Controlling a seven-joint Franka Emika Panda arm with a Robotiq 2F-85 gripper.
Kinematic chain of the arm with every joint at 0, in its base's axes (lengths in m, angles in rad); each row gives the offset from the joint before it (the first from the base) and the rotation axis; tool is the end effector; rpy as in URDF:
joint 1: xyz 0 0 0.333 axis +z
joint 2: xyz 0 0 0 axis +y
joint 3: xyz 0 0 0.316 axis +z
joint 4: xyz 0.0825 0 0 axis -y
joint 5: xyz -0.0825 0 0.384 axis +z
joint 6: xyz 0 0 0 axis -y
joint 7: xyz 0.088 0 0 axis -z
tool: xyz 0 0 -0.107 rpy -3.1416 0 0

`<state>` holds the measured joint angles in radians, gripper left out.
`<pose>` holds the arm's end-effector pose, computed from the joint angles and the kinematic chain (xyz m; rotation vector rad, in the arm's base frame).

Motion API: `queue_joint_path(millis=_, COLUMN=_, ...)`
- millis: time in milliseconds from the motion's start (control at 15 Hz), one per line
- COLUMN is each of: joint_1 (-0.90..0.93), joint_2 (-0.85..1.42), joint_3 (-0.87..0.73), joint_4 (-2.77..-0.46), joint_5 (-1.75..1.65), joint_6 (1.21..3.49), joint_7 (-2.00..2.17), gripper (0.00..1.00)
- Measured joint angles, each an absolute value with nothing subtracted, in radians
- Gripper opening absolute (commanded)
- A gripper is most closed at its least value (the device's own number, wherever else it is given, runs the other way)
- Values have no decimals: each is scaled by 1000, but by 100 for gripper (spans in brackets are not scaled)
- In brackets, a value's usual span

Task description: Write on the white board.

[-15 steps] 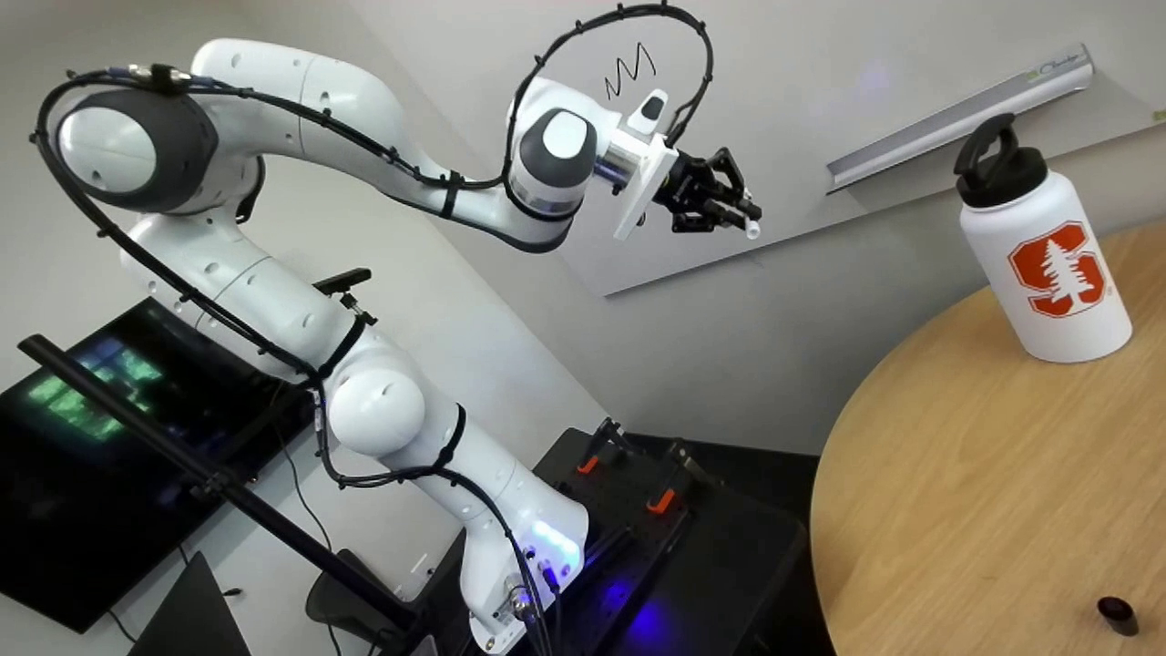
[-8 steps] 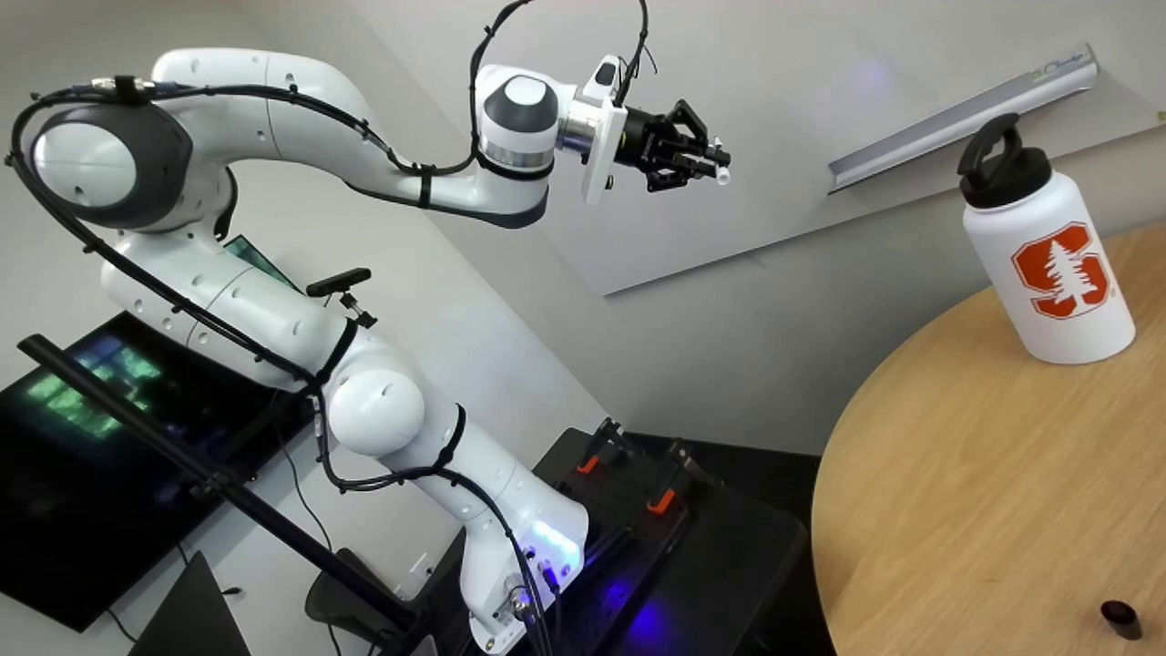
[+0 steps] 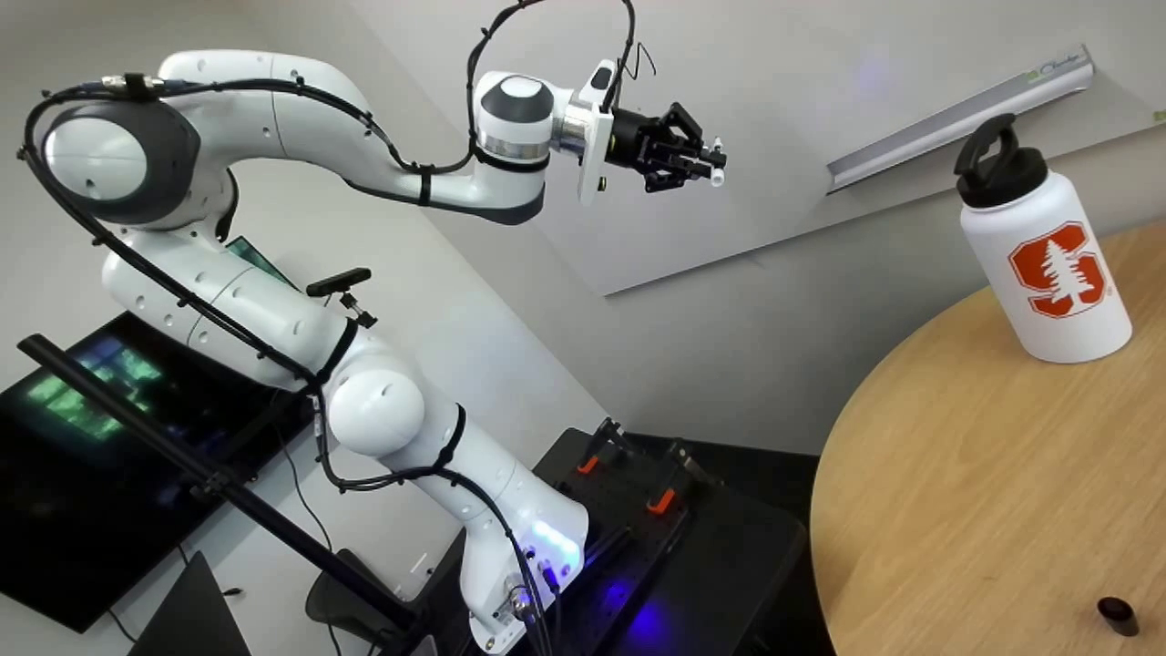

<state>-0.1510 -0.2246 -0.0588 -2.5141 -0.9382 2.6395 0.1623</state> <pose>0.4599 -0.0769 0.3906 2.4920 0.4909 0.4047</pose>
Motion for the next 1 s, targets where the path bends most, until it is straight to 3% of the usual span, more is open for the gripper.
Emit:
queue_joint_path(millis=267, joint_1=-124, joint_2=-215, joint_3=42, joint_4=-2439, joint_5=-988, joint_6=2387, joint_7=331, gripper=7)
queue_joint_path(millis=333, joint_1=-109, joint_2=-207, joint_3=49, joint_4=-2425, joint_5=-987, joint_6=2352, joint_7=344, gripper=20)
queue_joint_path(millis=600, joint_1=-94, joint_2=-177, joint_3=48, joint_4=-2398, joint_5=-987, joint_6=2335, joint_7=346, gripper=20)
queue_joint_path(millis=667, joint_1=-94, joint_2=-174, joint_3=47, joint_4=-2397, joint_5=-987, joint_6=2335, joint_7=346, gripper=7)
queue_joint_path(millis=1000, joint_1=-77, joint_2=-158, joint_3=46, joint_4=-2385, joint_5=-974, joint_6=2275, joint_7=345, gripper=8)
